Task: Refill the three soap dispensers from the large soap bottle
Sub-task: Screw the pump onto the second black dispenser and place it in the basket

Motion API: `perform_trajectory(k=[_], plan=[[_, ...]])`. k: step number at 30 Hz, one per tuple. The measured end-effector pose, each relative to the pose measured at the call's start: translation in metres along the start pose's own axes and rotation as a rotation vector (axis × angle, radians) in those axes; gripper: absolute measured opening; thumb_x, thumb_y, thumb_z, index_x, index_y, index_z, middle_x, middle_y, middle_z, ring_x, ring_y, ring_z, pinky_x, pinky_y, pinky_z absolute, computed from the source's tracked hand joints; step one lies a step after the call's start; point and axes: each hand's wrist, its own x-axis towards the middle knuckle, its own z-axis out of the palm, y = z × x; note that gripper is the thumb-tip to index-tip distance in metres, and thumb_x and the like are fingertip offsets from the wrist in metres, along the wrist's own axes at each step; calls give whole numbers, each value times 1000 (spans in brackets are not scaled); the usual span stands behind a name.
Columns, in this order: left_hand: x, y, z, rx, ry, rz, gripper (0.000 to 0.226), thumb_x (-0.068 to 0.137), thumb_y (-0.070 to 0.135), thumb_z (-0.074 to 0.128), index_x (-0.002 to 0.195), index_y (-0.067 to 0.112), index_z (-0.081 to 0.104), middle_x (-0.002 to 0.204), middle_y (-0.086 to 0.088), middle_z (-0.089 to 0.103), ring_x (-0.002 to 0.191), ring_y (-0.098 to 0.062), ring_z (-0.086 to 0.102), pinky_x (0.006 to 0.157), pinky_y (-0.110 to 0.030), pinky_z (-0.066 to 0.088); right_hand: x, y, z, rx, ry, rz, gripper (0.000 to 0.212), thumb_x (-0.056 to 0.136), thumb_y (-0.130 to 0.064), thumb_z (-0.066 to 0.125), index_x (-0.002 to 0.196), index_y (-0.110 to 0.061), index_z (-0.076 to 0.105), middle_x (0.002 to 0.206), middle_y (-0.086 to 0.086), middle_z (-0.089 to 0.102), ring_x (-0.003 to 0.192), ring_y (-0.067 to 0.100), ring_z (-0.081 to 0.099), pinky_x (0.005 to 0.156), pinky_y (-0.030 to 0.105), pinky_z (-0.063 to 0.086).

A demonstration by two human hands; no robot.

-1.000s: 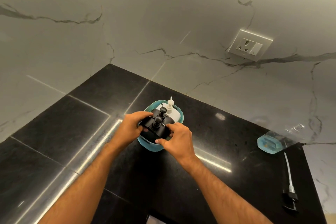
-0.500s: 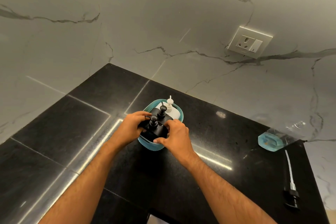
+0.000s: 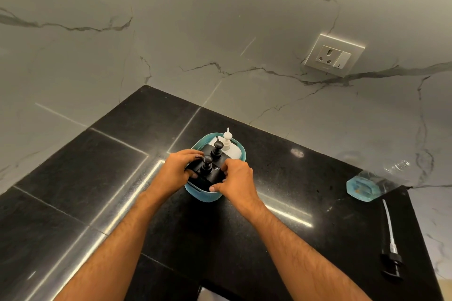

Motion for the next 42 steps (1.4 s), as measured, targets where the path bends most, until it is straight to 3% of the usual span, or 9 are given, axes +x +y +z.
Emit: perform_trajectory(k=[6, 9, 13, 17, 19, 24, 31, 37, 42], plan=[[-4, -5, 9, 16, 56, 7, 61, 62, -23, 80, 118, -1, 76, 131, -10, 70, 124, -26, 65, 101, -32, 54, -3, 2, 0, 46, -15, 11, 52, 58, -30, 99, 83, -35, 54, 81, -16, 60, 78, 5, 67, 71, 20, 59], [-7, -5, 15, 21, 106, 20, 58, 59, -23, 80, 114, -5, 76, 126, -13, 72, 120, -31, 68, 104, -40, 54, -6, 2, -2, 70, -19, 11, 51, 58, -30, 99, 85, -33, 56, 84, -15, 62, 76, 3, 66, 63, 12, 51], [-15, -4, 25, 26, 222, -18, 61, 62, -21, 79, 119, 1, 75, 124, -10, 73, 118, -26, 68, 105, -32, 50, -8, 3, -4, 95, -21, 10, 49, 59, -32, 99, 89, -29, 61, 91, -14, 65, 77, 2, 66, 59, 10, 47], [-23, 3, 36, 22, 344, -108, 65, 66, -18, 78, 126, 4, 72, 129, -8, 71, 122, -22, 66, 109, -7, 35, -9, 5, -6, 97, -13, -20, 49, 58, -33, 99, 93, -25, 65, 90, -15, 62, 77, 1, 65, 64, 12, 51], [-27, 9, 40, -15, 392, -141, 67, 67, -17, 74, 130, 5, 69, 132, -8, 69, 125, -21, 64, 110, -4, 32, -9, 8, -7, 100, 2, -44, 49, 57, -33, 99, 94, -23, 68, 89, -15, 63, 76, 1, 65, 66, 13, 54], [-39, 30, 54, -107, 531, -289, 64, 81, -9, 69, 142, 5, 58, 145, -5, 59, 137, -19, 53, 117, -26, 36, 1, 20, -20, 158, 101, -115, 42, 63, -19, 95, 98, -17, 74, 95, -6, 69, 83, 5, 66, 74, 21, 59], [-47, 55, 78, -464, 618, -748, 38, 94, 13, 59, 131, 16, 60, 124, -4, 67, 114, -24, 63, 99, -42, 52, 36, 39, -33, 244, 296, -17, 23, 86, -7, 77, 108, -11, 75, 101, 2, 70, 89, 12, 67, 84, 32, 61], [-38, 62, 89, -478, 483, -875, 27, 94, 11, 50, 121, 14, 54, 150, -19, 51, 129, -39, 56, 107, -58, 48, 68, 52, -34, 311, 183, 140, 34, 97, -13, 65, 130, -8, 67, 123, 9, 71, 113, 19, 66, 104, 36, 52], [-29, 62, 91, -464, 491, -938, 24, 93, 6, 50, 117, 9, 52, 119, -13, 62, 102, -33, 62, 95, -57, 53, 87, 54, -29, 298, 58, 172, 29, 101, -16, 57, 125, -10, 71, 121, 6, 72, 113, 20, 64, 100, 35, 52]])
